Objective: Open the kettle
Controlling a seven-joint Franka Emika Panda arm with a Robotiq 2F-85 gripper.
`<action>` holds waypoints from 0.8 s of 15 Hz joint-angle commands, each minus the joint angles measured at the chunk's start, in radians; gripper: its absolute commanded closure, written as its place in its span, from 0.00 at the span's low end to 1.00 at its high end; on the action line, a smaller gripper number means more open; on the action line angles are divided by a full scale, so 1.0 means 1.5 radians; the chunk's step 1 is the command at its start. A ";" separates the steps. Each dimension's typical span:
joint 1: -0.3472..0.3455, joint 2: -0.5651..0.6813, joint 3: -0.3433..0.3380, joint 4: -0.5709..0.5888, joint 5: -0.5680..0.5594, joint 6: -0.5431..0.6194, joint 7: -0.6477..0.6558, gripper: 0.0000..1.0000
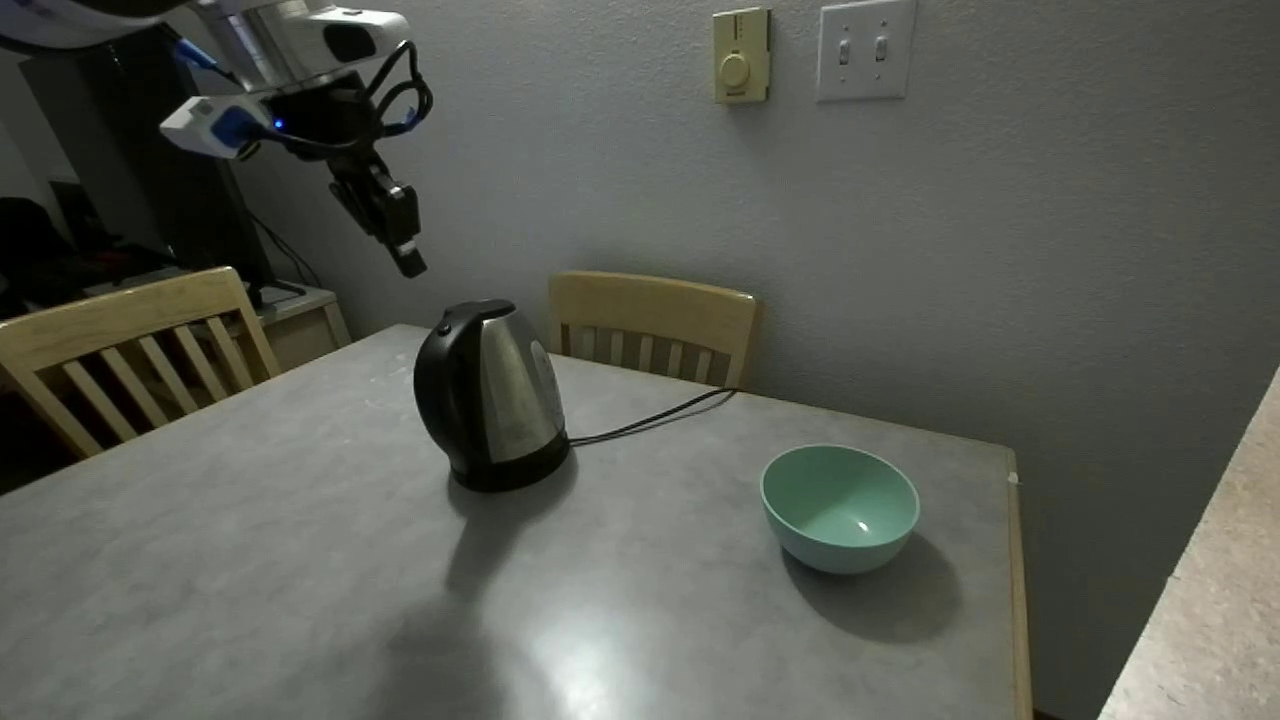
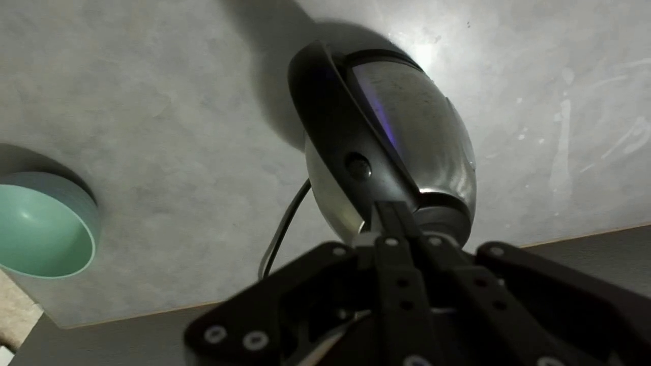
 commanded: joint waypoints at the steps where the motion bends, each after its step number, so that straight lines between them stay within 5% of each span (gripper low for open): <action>1: 0.013 -0.018 -0.017 -0.010 0.002 0.008 0.011 1.00; 12: 0.014 0.132 -0.031 0.127 0.050 -0.088 -0.007 1.00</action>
